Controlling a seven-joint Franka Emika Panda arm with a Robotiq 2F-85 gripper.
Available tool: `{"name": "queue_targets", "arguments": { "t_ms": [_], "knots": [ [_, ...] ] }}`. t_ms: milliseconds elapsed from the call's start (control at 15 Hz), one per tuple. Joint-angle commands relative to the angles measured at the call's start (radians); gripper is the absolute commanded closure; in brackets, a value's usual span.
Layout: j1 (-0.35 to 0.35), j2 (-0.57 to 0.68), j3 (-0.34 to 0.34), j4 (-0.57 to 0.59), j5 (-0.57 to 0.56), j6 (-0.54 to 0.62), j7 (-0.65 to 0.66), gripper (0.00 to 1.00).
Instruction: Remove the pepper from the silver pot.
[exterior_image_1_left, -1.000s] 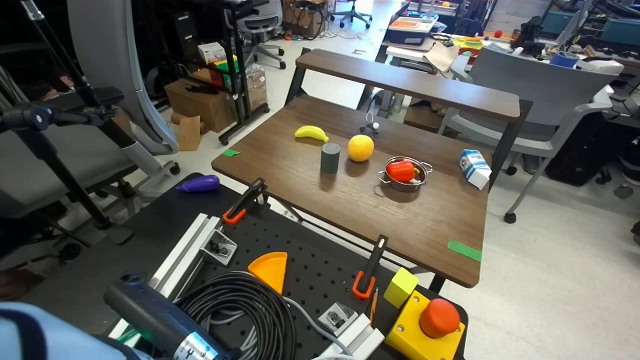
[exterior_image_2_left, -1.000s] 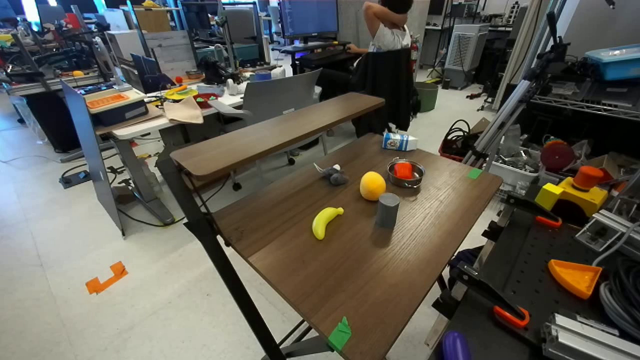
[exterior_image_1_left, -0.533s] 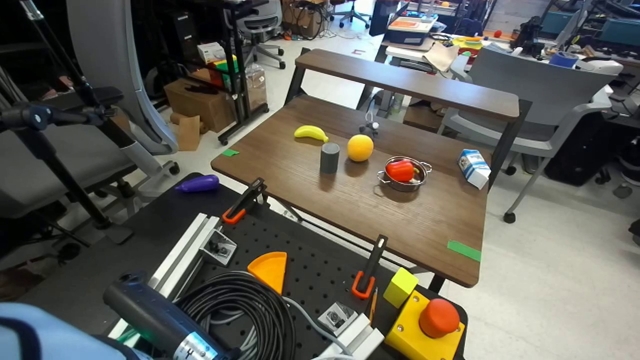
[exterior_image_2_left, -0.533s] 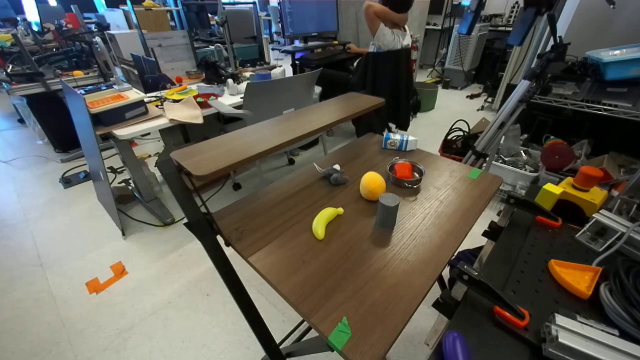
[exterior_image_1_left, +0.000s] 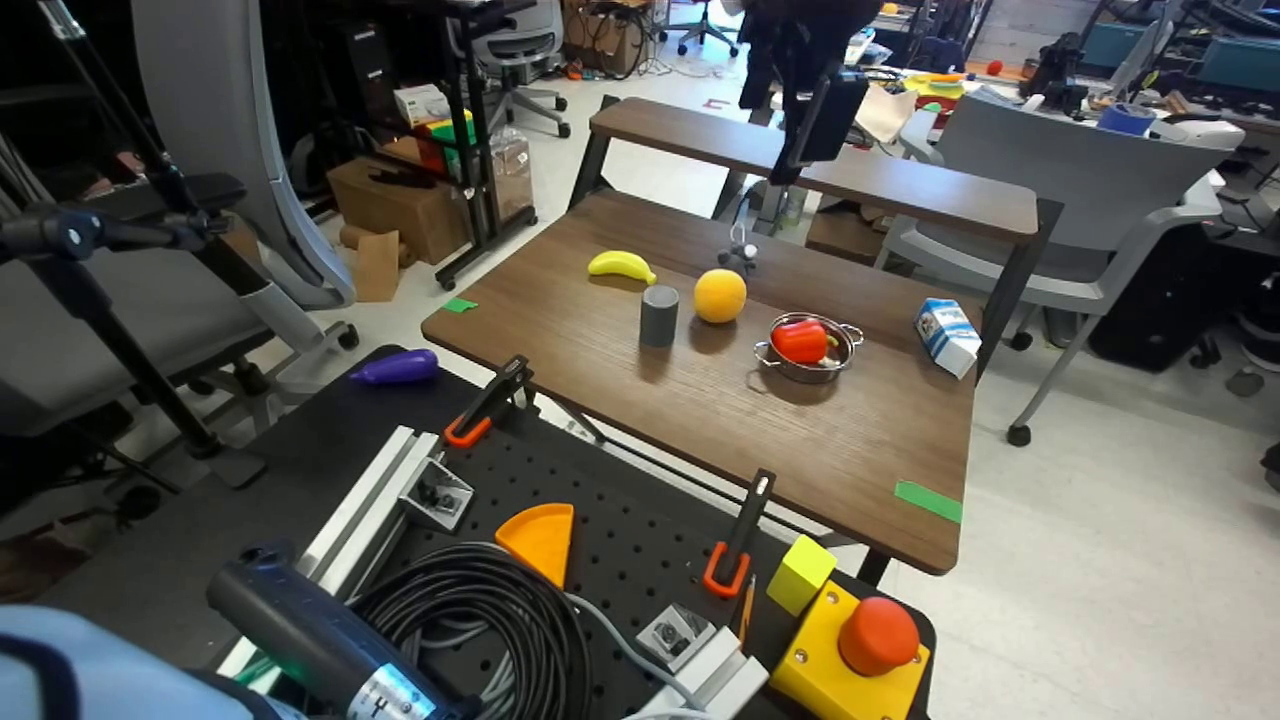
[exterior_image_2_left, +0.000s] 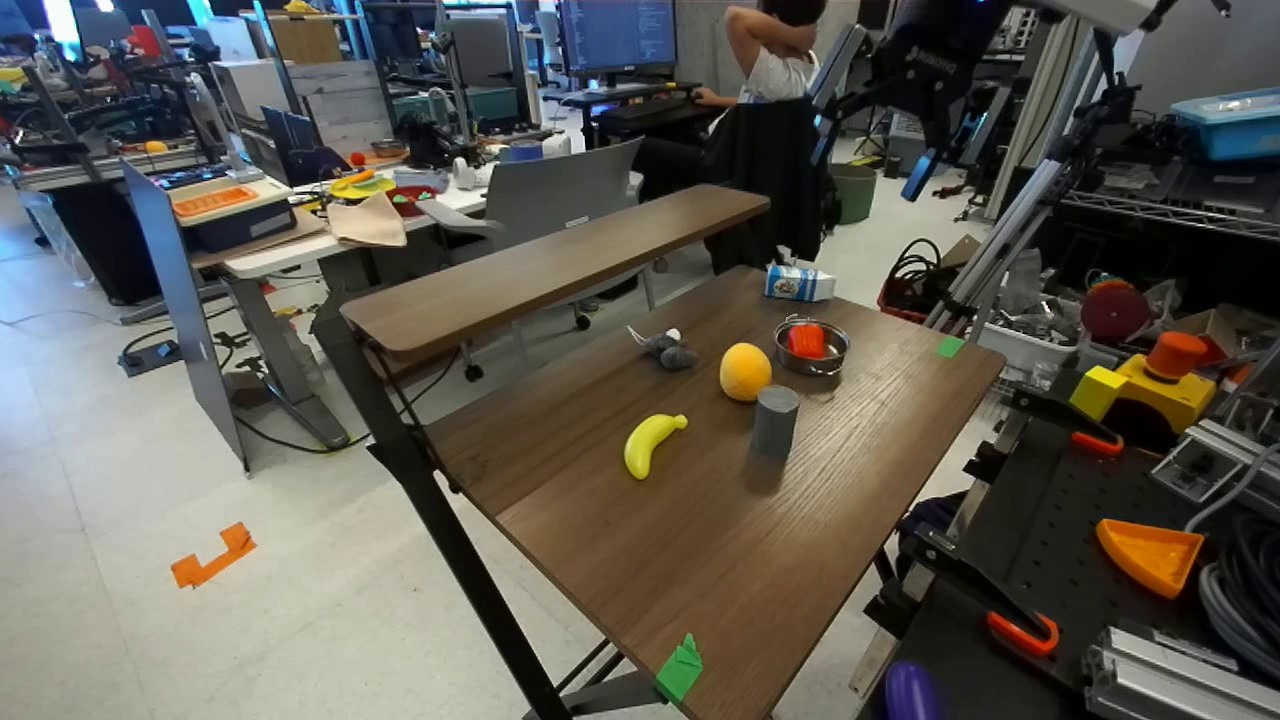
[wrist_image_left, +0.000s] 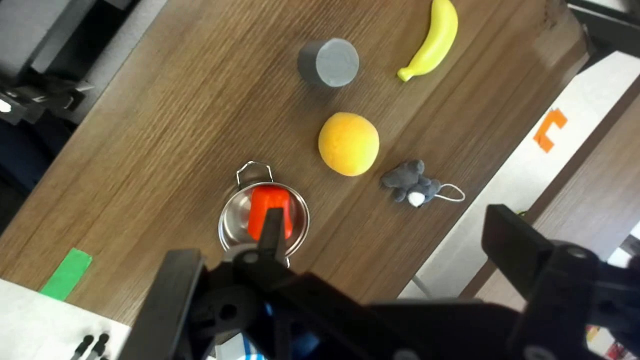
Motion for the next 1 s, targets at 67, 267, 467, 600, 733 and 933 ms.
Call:
{"name": "queue_targets", "arguments": {
  "t_ms": [67,267,467,600,733,933],
  "knots": [
    [0.006,0.184,-0.007,0.103,0.063,0.113,0.071,0.00],
    [-0.006,0.241,-0.027,0.137,0.069,0.122,0.124,0.00],
    [-0.018,0.289,-0.058,0.178,0.066,0.109,0.183,0.00],
    [-0.022,0.316,-0.082,0.200,0.050,0.100,0.232,0.00],
    [-0.025,0.338,-0.101,0.214,0.039,0.091,0.270,0.00],
    [-0.023,0.389,-0.119,0.251,0.025,0.068,0.321,0.00]
  ]
}}
